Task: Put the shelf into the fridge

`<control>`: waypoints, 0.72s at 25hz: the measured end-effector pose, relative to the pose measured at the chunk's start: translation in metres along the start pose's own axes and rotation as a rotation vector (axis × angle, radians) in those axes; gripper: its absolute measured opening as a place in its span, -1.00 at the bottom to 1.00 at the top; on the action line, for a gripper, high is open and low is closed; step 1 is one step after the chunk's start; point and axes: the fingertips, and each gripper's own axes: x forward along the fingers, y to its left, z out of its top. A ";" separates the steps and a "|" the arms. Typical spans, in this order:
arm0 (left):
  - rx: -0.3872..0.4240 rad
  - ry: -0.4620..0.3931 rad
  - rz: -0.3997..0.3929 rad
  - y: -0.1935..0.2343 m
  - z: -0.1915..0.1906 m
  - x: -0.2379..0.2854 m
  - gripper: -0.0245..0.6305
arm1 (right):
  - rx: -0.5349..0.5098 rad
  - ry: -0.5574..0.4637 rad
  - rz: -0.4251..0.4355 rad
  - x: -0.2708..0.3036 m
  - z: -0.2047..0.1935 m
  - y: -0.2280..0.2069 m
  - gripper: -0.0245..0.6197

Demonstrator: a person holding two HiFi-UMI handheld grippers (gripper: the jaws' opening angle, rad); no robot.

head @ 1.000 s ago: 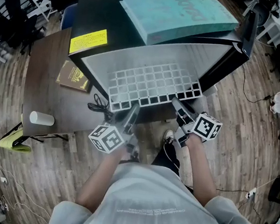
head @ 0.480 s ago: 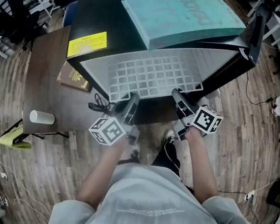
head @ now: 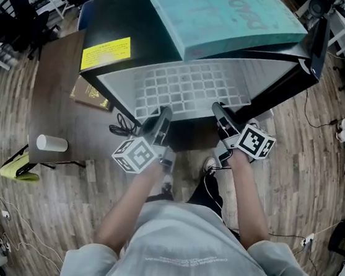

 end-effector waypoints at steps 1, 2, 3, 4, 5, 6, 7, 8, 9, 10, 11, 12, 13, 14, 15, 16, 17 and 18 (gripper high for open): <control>-0.004 -0.005 0.004 0.002 0.002 0.002 -0.61 | 0.002 -0.002 -0.004 0.003 0.001 0.000 -0.47; -0.007 -0.011 0.007 0.003 0.003 0.004 -0.61 | 0.003 -0.004 -0.008 0.005 0.002 -0.001 -0.47; -0.009 -0.017 0.009 0.004 0.004 0.005 -0.61 | 0.003 -0.006 -0.012 0.007 0.003 -0.001 -0.47; -0.010 -0.021 0.011 0.004 0.005 0.007 -0.61 | 0.002 -0.008 -0.016 0.008 0.004 -0.002 -0.47; -0.007 -0.025 0.013 0.004 0.006 0.008 -0.61 | -0.001 -0.011 -0.020 0.009 0.004 -0.002 -0.47; -0.002 -0.027 0.016 0.005 0.007 0.010 -0.61 | -0.005 -0.014 -0.023 0.010 0.005 -0.003 -0.47; 0.003 -0.031 0.017 0.005 0.008 0.011 -0.61 | -0.009 -0.017 -0.026 0.012 0.006 -0.003 -0.46; 0.004 -0.035 0.017 0.006 0.008 0.012 -0.61 | -0.014 -0.020 -0.027 0.012 0.007 -0.003 -0.46; 0.004 -0.039 0.015 0.006 0.009 0.012 -0.61 | -0.017 -0.023 -0.027 0.013 0.007 -0.003 -0.45; 0.003 -0.042 0.014 0.007 0.009 0.013 -0.61 | -0.019 -0.027 -0.027 0.014 0.008 -0.003 -0.45; 0.002 -0.045 0.014 0.007 0.010 0.014 -0.61 | -0.019 -0.030 -0.028 0.015 0.009 -0.003 -0.45; 0.000 -0.047 0.014 0.007 0.011 0.015 -0.61 | -0.018 -0.033 -0.031 0.017 0.010 -0.003 -0.45; -0.002 -0.049 0.017 0.008 0.013 0.017 -0.61 | -0.017 -0.035 -0.033 0.018 0.011 -0.004 -0.45; -0.005 -0.052 0.020 0.008 0.014 0.018 -0.61 | -0.016 -0.037 -0.037 0.020 0.012 -0.004 -0.45; -0.008 -0.055 0.024 0.009 0.015 0.020 -0.61 | -0.015 -0.037 -0.042 0.022 0.013 -0.005 -0.45; -0.012 -0.059 0.029 0.010 0.016 0.021 -0.61 | -0.014 -0.038 -0.047 0.024 0.014 -0.005 -0.45; -0.016 -0.064 0.034 0.011 0.018 0.023 -0.61 | -0.014 -0.040 -0.050 0.025 0.015 -0.005 -0.45; -0.018 -0.068 0.038 0.012 0.019 0.024 -0.61 | -0.014 -0.043 -0.052 0.027 0.016 -0.006 -0.45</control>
